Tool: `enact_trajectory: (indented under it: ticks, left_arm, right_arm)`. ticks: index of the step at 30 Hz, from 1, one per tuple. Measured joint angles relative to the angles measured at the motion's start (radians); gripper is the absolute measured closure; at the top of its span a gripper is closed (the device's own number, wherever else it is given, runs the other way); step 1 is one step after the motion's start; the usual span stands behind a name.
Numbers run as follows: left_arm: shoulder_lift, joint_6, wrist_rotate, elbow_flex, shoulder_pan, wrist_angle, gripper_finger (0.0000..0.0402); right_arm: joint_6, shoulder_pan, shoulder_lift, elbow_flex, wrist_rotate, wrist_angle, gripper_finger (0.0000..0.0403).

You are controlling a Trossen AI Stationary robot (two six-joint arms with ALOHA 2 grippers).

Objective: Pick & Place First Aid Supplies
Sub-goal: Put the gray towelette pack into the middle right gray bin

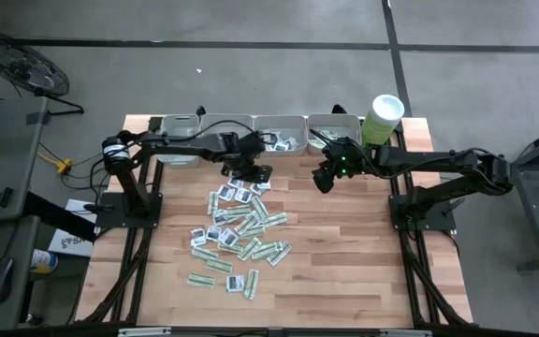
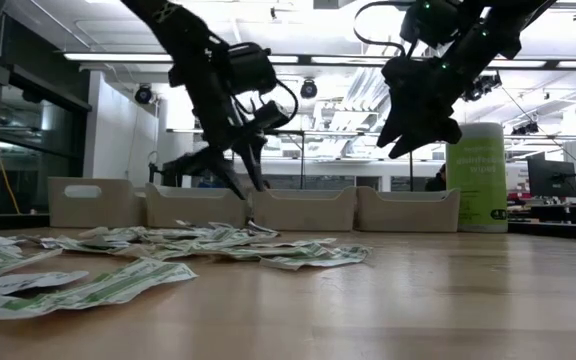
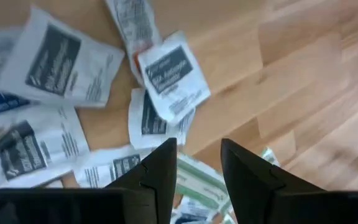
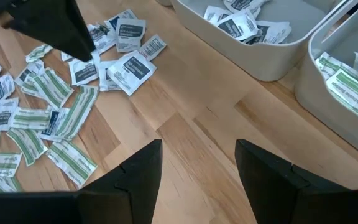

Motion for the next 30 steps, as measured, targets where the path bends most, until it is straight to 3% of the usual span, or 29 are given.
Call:
enact_trajectory:
  ticks: [9,22,30]
  left_arm:
    - [0.001,-0.089,-0.012,-0.119,0.0,0.143,0.0277]
    - [0.001,-0.126,-0.089,-0.122,0.0,0.179,0.0277]
    - [0.034,-0.133,-0.086,-0.121,0.0,0.182,0.0277]
  right_arm:
    - [-0.001,0.0,0.0,0.0,0.002,0.001,0.0206]
    - [-0.003,0.0,0.0,0.0,0.002,0.002,0.0206]
    - [-0.007,0.0,0.0,0.0,0.003,0.003,0.0206]
